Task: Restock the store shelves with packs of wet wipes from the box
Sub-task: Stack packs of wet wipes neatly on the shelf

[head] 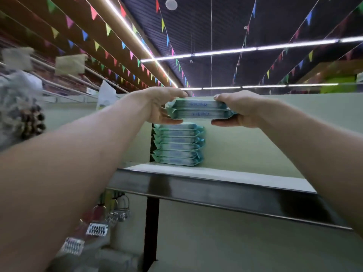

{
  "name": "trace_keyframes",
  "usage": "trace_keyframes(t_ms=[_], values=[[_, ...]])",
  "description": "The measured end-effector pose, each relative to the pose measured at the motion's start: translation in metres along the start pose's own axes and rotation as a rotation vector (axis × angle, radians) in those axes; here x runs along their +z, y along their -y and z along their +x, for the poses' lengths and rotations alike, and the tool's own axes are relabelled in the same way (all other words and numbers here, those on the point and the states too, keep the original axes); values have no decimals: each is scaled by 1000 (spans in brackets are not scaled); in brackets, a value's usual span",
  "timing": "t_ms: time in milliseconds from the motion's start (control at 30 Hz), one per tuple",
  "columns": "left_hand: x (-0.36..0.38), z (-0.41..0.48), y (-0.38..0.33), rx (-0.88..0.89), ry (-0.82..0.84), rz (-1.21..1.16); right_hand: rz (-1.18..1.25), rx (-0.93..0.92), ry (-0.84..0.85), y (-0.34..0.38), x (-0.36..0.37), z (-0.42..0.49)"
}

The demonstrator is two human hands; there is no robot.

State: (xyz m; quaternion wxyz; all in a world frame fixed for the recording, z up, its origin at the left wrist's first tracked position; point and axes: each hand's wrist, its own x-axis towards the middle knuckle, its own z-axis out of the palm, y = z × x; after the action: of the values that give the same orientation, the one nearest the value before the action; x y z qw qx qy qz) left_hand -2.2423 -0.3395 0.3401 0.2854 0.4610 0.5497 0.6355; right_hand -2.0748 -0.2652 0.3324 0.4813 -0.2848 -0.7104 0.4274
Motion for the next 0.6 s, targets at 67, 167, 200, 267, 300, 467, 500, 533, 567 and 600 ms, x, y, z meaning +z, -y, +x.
trace_keyframes(t_ms=[67, 167, 200, 267, 300, 467, 500, 533, 567, 600], values=[[-7, 5, 1, -8, -16, 1, -13, 10, 14, -3, 7, 8], [-17, 15, 4, -17, -15, -4, -33, 17, 15, -6, 18, 19], [-20, 20, 5, -22, -14, -12, -42, 19, 11, -6, 22, 24], [-28, 29, 6, -29, -14, -30, -58, 24, 5, -5, 29, 33], [-32, 34, 5, -28, -13, -37, -63, 28, 3, -4, 33, 38], [-52, 60, -1, -33, 20, -33, -92, 46, -9, -2, 53, 65], [-56, 66, -3, -41, 21, -25, -106, 55, -12, -1, 56, 70], [-59, 72, -4, -45, 19, -12, -123, 63, -18, 0, 59, 74], [-61, 78, -6, -48, 18, 3, -137, 70, -24, 0, 62, 79], [-63, 84, -7, -51, 17, 19, -147, 76, -31, 1, 64, 83]])
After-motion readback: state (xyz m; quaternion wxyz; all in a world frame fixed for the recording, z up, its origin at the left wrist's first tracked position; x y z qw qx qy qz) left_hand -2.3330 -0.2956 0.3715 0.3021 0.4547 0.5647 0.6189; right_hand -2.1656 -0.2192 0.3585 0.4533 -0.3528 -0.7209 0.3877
